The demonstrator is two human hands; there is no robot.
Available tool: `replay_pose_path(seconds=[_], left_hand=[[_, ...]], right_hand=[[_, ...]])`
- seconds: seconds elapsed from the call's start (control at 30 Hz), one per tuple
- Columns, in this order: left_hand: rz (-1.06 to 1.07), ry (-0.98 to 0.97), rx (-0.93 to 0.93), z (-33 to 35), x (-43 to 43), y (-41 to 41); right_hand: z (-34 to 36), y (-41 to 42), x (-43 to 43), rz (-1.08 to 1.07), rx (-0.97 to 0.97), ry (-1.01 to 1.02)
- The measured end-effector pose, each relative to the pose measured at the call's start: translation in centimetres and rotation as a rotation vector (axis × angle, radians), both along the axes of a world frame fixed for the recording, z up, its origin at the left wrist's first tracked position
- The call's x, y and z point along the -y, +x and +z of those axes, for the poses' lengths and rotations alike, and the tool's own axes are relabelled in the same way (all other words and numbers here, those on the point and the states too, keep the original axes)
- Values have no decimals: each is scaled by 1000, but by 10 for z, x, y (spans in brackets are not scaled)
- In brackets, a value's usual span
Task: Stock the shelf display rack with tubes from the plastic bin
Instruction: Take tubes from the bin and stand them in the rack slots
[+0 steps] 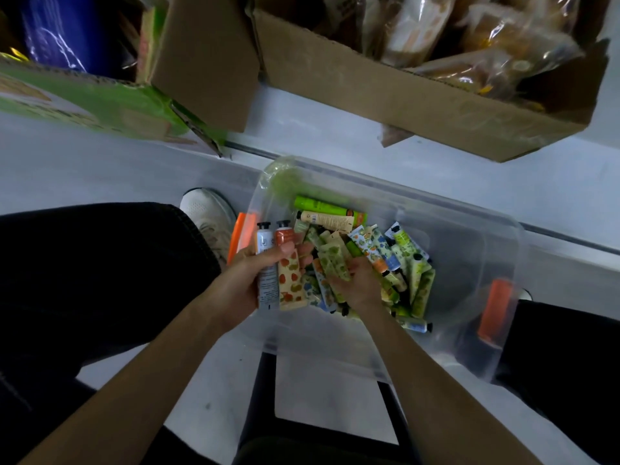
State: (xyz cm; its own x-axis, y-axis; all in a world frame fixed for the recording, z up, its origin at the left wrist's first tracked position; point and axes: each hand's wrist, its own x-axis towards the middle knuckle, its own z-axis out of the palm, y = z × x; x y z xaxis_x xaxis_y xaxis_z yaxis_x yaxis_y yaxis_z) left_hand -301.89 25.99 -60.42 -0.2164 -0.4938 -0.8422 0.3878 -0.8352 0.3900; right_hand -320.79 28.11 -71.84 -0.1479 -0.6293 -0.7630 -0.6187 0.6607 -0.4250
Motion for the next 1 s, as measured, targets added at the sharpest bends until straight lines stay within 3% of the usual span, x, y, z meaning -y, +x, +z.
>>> replay_pose_path(seconds=[0.37,0.67,1.0], left_hand=[[22,-2,-32,1,3,5],[184,-47,-15,-2,11,22],[75,-67,14,-3,10,14]], right_hand=[[2,6,-3,-364,442,295],[-8,17,-9,-459,352,387],[-7,23,1,-499,297,464]])
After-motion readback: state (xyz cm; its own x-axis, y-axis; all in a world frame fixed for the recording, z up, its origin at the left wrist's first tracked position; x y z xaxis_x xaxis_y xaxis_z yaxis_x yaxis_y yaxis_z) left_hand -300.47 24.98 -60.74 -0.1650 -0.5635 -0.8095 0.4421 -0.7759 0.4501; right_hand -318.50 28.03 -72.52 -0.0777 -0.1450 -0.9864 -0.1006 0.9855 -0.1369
